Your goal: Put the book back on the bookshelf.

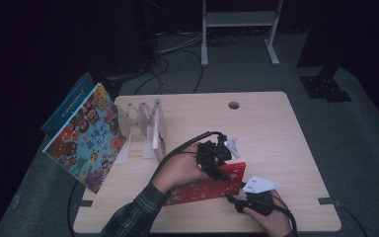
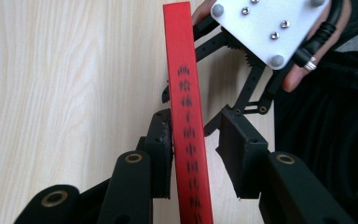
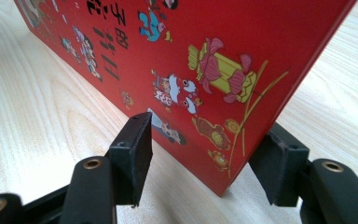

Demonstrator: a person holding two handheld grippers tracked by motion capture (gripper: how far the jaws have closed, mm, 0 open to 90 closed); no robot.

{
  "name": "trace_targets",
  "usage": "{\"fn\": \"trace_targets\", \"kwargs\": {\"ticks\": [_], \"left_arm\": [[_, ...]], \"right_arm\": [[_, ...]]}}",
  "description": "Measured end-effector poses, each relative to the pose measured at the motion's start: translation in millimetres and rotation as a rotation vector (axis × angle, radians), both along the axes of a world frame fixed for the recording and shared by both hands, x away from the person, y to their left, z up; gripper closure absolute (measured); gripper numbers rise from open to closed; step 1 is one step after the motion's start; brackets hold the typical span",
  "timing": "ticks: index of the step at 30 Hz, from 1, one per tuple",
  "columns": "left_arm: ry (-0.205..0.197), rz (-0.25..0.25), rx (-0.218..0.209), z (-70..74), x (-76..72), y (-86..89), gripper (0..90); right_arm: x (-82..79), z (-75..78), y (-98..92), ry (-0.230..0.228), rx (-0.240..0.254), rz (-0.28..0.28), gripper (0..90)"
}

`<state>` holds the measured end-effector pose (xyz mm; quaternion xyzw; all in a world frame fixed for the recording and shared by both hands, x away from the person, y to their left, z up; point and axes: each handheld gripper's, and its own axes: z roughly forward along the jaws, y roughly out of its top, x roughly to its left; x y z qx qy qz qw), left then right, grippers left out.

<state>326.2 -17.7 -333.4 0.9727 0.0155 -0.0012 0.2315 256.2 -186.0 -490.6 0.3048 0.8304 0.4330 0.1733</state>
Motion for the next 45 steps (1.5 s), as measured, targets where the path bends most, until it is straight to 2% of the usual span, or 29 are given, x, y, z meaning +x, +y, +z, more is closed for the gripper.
{"fn": "trace_targets", "kwargs": {"ticks": [11, 16, 19, 22, 24, 26, 33, 34, 35, 40, 43, 45], "left_arm": [[0.005, 0.003, 0.046, -6.1, 1.0, -11.6, 72.4], [-0.003, 0.005, 0.060, -6.6, 0.9, -12.5, 76.6], [0.014, 0.023, 0.061, -6.4, 2.2, -11.7, 78.0], [0.023, 0.020, 0.065, -5.9, 2.2, -9.7, 79.1], [0.025, 0.023, 0.067, -4.9, 2.1, -7.5, 79.4], [0.026, 0.027, 0.055, -2.4, 1.7, -4.2, 79.5], [0.015, 0.021, -0.021, 13.8, -3.1, 17.1, 79.6], [0.015, 0.021, -0.021, 13.8, -3.1, 17.1, 79.6], [0.002, 0.020, -0.062, 20.4, -4.7, 27.6, 79.6], [-0.015, 0.017, -0.164, 34.5, -8.5, 52.3, 79.7], [-0.015, 0.034, -0.226, 40.8, -10.9, 68.0, 79.7], [-0.012, 0.049, -0.252, 42.8, -10.5, 77.1, 79.7]], "right_arm": [[0.5, -0.8, -0.4, 0.004, -0.005, 0.007, 41.1], [-0.1, -0.7, -3.8, 0.006, -0.015, 0.003, 37.7], [-0.5, -0.4, -12.9, 0.023, -0.014, -0.005, 33.8], [-0.1, -0.8, -27.2, 0.044, -0.011, -0.017, 29.2], [1.7, -1.2, -38.1, 0.055, -0.007, -0.042, 28.2], [4.3, -1.5, -45.0, 0.074, -0.006, -0.066, 27.4], [16.4, -4.6, -62.2, 0.090, -0.018, -0.150, 26.1], [18.0, -5.3, -63.4, 0.094, -0.023, -0.159, 25.2], [20.2, -6.3, -64.8, 0.098, -0.030, -0.173, 24.8], [25.2, -10.8, -62.7, 0.111, -0.050, -0.204, 23.5], [26.8, -12.6, -59.3, 0.111, -0.065, -0.207, 22.9], [28.2, -12.6, -57.5, 0.116, -0.063, -0.213, 21.8]]}}
